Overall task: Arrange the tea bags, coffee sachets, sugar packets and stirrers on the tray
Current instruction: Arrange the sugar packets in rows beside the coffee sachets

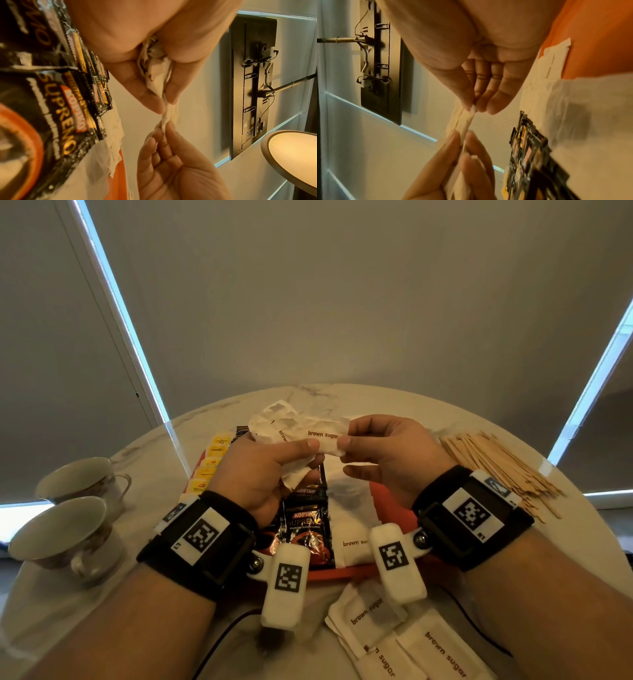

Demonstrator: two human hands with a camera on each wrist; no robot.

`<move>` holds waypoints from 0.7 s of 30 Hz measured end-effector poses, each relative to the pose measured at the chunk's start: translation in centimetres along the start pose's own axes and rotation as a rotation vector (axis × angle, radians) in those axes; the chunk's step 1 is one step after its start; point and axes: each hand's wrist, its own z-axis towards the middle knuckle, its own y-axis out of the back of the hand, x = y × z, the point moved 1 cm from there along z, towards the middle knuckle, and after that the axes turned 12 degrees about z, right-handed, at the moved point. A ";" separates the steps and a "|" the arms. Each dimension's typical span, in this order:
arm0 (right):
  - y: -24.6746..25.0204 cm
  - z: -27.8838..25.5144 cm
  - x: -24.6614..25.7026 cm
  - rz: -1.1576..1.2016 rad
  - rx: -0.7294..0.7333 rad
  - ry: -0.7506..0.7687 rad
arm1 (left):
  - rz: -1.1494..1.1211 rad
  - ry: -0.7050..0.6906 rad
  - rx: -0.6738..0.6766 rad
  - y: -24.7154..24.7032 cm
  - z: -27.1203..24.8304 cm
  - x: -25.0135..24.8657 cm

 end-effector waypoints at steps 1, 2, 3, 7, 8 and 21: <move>0.3 0.2 0.1 -0.004 -0.031 0.002 | -0.001 0.013 -0.009 0.0 0.0 0.0; 0.7 0.4 0.2 0.002 -0.076 0.002 | -0.007 0.026 -0.023 0.0 0.1 0.0; 1.2 0.5 0.4 0.014 -0.130 -0.002 | -0.013 0.039 -0.036 0.0 0.1 -0.1; 4.3 1.6 1.0 -0.032 -0.348 -0.099 | -0.044 0.078 -0.085 0.2 0.3 -0.2; 5.1 1.8 1.1 -0.068 -0.382 -0.139 | -0.048 0.086 -0.090 0.2 0.3 -0.2; 6.5 3.4 0.6 -0.454 -0.467 -0.380 | -0.060 0.078 -0.106 0.4 0.0 -0.7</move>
